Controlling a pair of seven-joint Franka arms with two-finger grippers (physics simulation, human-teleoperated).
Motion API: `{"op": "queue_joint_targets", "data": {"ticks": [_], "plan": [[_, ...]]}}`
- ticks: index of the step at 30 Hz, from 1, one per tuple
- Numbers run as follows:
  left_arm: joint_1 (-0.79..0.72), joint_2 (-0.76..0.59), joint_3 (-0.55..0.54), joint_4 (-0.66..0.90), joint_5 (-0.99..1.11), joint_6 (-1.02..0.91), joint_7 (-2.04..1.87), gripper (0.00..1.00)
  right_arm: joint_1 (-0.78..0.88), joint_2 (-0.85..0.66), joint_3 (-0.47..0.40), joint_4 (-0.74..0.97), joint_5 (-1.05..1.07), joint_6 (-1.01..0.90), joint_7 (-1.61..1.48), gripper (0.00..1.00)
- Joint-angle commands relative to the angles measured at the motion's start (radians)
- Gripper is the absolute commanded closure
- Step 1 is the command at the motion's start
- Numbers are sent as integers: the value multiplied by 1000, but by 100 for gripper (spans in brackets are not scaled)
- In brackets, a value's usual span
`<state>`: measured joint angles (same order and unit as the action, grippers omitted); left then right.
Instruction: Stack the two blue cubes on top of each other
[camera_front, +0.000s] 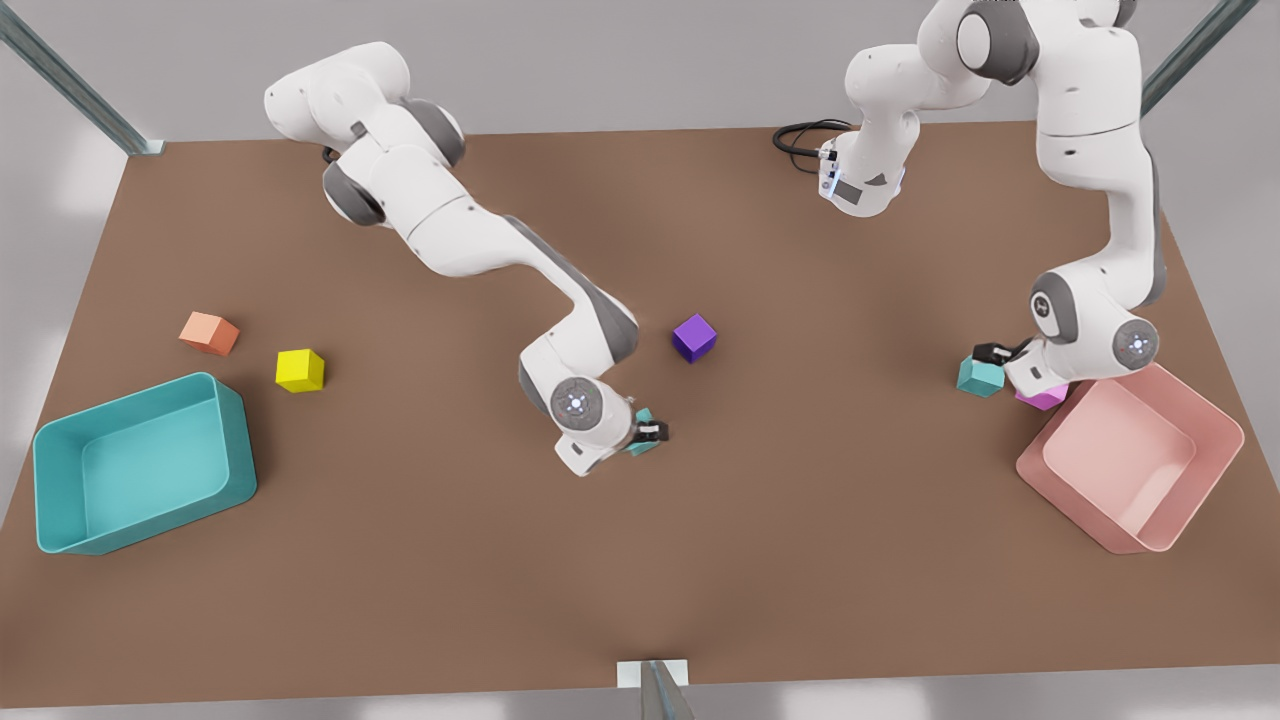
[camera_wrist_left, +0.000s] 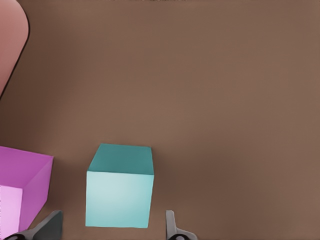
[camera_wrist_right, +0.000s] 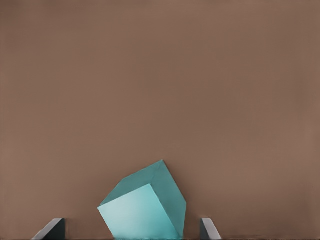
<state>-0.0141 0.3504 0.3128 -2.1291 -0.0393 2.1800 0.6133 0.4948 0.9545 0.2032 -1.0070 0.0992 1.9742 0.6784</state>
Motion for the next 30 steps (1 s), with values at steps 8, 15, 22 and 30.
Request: {"op": "queue_joint_targets", "data": {"ticks": [8,15,22,30], "plan": [[-1,61,0,-11,-21,113,378,0,-469,-161,-19,-19,-345,-595,-861,0],[-6,131,0,-19,-53,126,376,0,-513,-706,-36,-281,-240,-752,-852,0],[-13,108,0,-57,-73,175,382,42,-527,-819,-56,-392,-239,-584,-757,0],[-176,-34,-1,64,-71,-69,85,42,-527,-813,-54,-392,-240,-594,-758,0]]}}
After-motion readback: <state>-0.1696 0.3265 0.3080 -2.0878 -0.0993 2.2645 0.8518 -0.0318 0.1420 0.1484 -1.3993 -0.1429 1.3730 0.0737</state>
